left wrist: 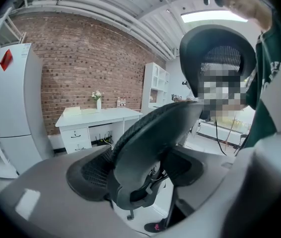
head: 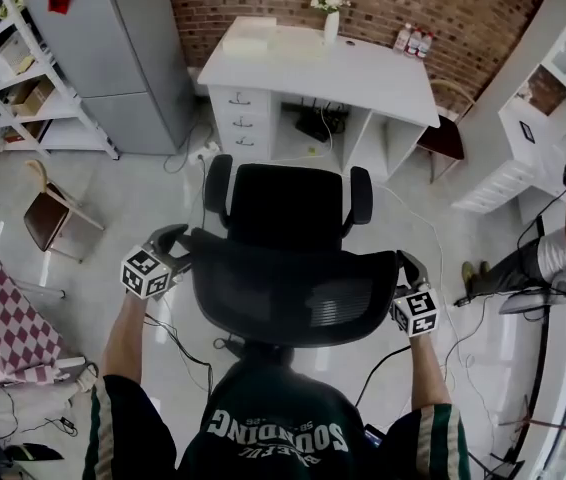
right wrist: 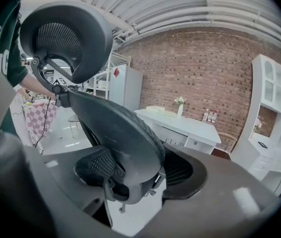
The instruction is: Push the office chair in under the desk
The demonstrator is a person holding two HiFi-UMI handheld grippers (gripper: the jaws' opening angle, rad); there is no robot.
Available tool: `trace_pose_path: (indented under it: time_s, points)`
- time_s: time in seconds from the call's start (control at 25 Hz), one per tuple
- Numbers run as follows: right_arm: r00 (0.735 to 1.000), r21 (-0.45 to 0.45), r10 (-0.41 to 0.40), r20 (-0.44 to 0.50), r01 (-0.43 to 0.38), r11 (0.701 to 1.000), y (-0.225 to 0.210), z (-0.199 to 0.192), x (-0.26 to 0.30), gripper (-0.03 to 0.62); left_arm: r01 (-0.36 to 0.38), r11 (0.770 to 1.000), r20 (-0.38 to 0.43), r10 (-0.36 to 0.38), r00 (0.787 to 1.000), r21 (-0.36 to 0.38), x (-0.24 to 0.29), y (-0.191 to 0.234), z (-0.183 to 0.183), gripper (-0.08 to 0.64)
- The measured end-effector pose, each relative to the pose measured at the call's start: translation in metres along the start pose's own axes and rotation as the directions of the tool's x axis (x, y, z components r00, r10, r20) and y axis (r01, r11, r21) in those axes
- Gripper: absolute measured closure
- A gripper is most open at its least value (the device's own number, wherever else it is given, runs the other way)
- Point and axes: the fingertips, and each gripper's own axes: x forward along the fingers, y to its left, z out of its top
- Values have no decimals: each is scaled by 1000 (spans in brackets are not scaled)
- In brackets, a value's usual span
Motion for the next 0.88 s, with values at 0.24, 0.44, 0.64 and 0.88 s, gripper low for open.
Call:
trace_pose_path:
  time_s: [0.24,0.44,0.64,0.88]
  points:
    - [1000,0,-8,-2,8,1000,-6,-11,-16,311,8,1000,-1,-8,1000,3,7,-17,1,244]
    - [1000,-2,-10,-1,10,1000,-9,-15,-22,311,13,1000,-7,-13,1000,7,9,-25,0,244]
    - [1000,5,-20,11,20,1000,-11,-15,-22,311,15,1000,-17,-14,1000,11,12,-24,2,247]
    - [1000,-7,-17,8,18,1000,-16,-13,-21,311,15,1000,-14,-15,1000,11,15,-22,6,247]
